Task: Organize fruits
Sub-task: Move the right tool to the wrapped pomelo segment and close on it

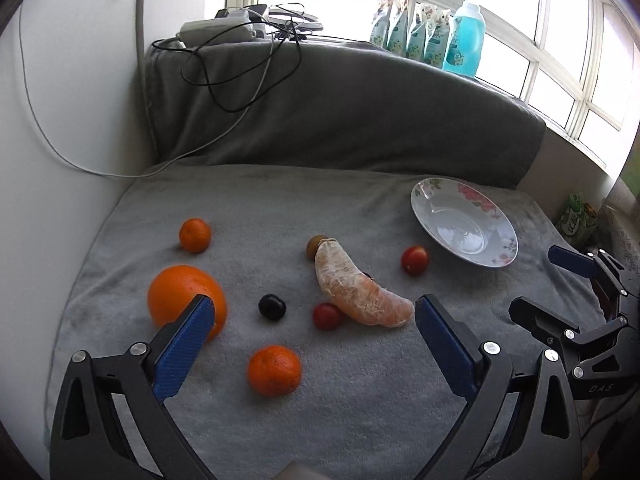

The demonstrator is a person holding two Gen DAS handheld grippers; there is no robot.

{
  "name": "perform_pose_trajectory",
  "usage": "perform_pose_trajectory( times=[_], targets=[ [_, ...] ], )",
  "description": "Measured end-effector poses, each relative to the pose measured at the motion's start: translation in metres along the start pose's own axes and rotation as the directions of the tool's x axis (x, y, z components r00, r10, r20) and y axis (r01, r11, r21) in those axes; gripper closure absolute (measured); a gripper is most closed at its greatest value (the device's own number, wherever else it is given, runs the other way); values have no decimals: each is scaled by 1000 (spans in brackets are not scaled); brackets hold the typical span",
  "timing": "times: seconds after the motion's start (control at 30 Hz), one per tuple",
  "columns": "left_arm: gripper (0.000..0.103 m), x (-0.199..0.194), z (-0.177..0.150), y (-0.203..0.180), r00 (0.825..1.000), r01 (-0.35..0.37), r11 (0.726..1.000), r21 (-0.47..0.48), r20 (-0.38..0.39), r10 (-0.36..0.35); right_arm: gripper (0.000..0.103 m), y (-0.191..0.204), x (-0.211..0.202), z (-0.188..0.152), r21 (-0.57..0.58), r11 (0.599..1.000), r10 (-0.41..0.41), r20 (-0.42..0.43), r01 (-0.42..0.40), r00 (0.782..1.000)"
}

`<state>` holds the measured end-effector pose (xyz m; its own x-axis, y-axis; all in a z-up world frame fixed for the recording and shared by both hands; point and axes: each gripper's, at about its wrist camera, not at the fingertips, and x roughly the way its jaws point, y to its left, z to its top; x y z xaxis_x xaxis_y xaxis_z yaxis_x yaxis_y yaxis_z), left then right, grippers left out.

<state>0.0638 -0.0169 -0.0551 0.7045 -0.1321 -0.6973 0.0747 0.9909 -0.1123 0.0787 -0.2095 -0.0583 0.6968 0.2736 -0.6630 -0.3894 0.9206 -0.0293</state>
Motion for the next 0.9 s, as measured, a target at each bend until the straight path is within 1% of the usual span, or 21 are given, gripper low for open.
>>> perform_pose_trajectory(
  times=[0.07,0.1,0.13,0.2,0.23,0.33,0.4,0.53,0.57,0.6,0.67,0.83,0.9],
  targets=[
    [4,3,0,1,1000,9,1000,-2,-12,-9,0,3,5,0,-13,1000,20,-16,-20,1000],
    [6,5,0,1,1000,10,1000,1,-16,-10,0,3,8,-1,-20,999,26,-26,-27,999],
    [10,7,0,1,1000,10,1000,3,-22,-10,1,5,11,-1,-28,999,34,-34,-35,999],
    [11,10,1,2,999,26,1000,-4,-39,-26,5,8,16,-1,-42,997,55,-54,-58,997],
    [11,12,2,3,998,33,999,-10,-46,-33,6,9,18,-1,-49,997,64,-63,-67,996],
    [18,17,2,5,997,42,999,-14,-61,-42,8,12,26,0,-59,993,94,-85,-99,992],
    [18,19,2,5,996,51,999,-13,-67,-51,11,12,31,2,-54,991,120,-100,-126,988],
    [24,23,3,7,993,82,996,-24,-82,-84,11,18,40,6,-77,986,136,-117,-145,984],
    [25,25,4,8,992,92,995,-30,-85,-94,13,19,42,7,-84,985,142,-122,-153,982],
    [25,26,5,9,991,101,994,-33,-88,-104,18,21,44,7,-89,983,151,-128,-163,980],
    [29,29,6,10,987,128,991,-46,-97,-132,23,22,50,8,-95,979,165,-144,-179,976],
    [33,37,9,12,975,182,981,-65,-118,-189,24,26,64,8,-89,970,209,-173,-226,963],
    [35,41,12,13,969,200,977,-75,-130,-208,29,27,70,7,-87,966,223,-184,-242,957]
  ],
)
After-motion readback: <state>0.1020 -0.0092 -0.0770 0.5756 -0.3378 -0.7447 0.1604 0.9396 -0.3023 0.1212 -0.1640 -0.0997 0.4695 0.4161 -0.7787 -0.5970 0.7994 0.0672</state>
